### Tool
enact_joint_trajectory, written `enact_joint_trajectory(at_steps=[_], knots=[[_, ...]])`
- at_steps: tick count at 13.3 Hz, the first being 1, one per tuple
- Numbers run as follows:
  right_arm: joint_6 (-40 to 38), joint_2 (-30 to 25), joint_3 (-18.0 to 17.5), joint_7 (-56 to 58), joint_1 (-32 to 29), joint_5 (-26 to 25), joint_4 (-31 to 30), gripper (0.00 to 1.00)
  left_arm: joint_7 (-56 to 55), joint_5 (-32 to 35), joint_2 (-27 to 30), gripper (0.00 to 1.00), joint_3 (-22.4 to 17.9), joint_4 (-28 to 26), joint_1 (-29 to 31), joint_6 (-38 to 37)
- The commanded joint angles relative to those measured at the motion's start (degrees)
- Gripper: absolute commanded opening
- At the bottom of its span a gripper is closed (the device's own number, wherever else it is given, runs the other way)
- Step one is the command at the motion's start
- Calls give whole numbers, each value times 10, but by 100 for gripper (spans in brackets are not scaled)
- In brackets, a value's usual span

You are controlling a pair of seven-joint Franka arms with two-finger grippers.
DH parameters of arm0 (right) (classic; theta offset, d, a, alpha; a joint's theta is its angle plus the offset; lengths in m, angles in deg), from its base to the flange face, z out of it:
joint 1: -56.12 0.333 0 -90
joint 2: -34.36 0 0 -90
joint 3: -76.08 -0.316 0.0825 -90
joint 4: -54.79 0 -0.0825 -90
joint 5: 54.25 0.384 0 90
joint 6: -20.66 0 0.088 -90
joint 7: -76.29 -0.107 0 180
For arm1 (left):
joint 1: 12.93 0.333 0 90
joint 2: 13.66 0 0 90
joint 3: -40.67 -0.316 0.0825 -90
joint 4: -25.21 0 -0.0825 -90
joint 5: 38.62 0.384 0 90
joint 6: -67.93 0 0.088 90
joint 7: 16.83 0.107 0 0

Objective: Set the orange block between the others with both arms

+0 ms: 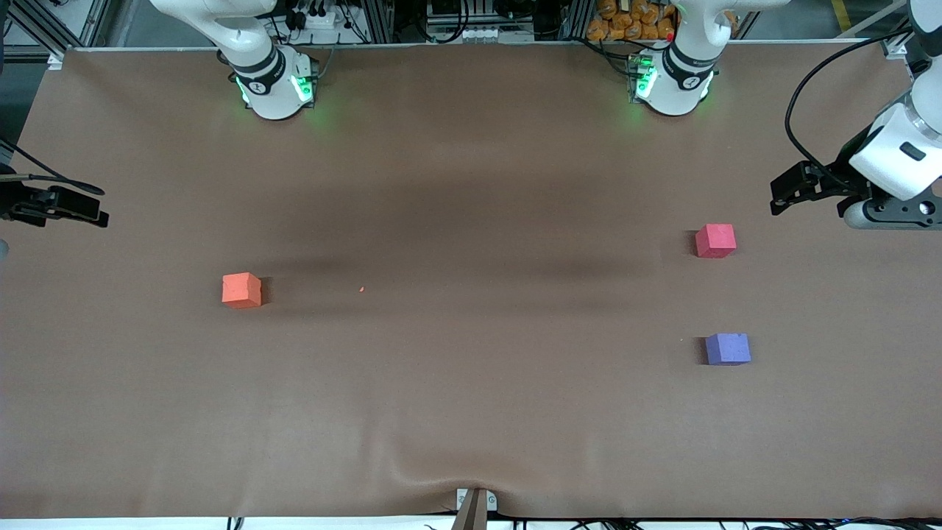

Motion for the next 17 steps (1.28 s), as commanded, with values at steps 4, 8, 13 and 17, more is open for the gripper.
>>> enact_joint_trajectory(at_steps=[4,8,13,17], knots=[[-7,-12,5,-1,4,0,1,100,7,-2,0,100,3,-4,3,-5],[-7,-13,5,-2,4,1,1,100,8,-4,-3,100,0,1,7,-2],[-6,-13,4,-2,4,1,1,100,3,-4,-12,100,2,0,-1,-1],[-6,-13,4,-2,4,8,1,100,0,-4,-17,100,2,1,0,1]])
